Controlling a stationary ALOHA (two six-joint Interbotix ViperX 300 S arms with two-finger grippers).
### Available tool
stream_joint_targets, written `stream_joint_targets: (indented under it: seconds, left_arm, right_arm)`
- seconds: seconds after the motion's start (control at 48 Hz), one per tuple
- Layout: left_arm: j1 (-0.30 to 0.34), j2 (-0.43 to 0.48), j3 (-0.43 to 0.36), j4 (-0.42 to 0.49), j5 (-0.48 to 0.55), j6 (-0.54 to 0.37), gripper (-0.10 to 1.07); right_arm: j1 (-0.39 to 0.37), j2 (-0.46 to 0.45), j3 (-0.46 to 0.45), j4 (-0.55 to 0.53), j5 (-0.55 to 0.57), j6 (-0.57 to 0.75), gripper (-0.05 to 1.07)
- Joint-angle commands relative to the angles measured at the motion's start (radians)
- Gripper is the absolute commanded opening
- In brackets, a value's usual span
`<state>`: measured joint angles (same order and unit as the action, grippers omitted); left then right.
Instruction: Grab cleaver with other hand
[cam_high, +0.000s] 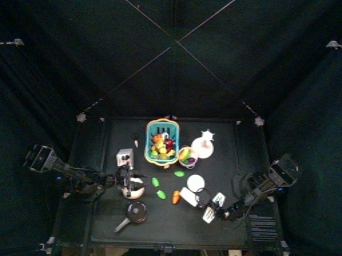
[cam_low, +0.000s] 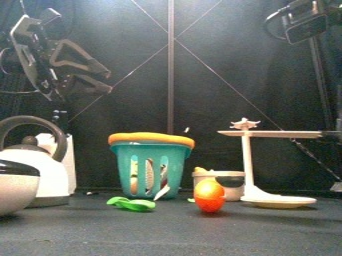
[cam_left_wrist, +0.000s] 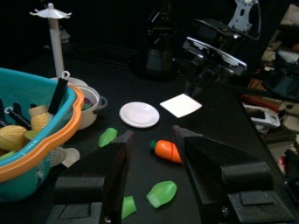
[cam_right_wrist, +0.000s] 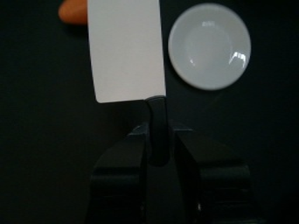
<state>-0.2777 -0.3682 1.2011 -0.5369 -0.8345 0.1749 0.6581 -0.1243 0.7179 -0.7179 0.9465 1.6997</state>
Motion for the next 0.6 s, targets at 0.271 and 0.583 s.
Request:
stream_joint_targets:
  seconds: [0.271, 0.583]
  left_arm:
    - [0.006, 0.029, -0.135, -0.003, 0.094, -0.295, 0.81]
    - [0.074, 0.121, -0.17, 0.069, 0.16, -0.511, 0.81]
  right_arm:
    - [-0.167, 0.008, -0.087, -0.178, 0.003, -0.272, 0.53]
    - [-0.216, 0.077, -0.161, -0.298, 0.003, -0.44, 0.52]
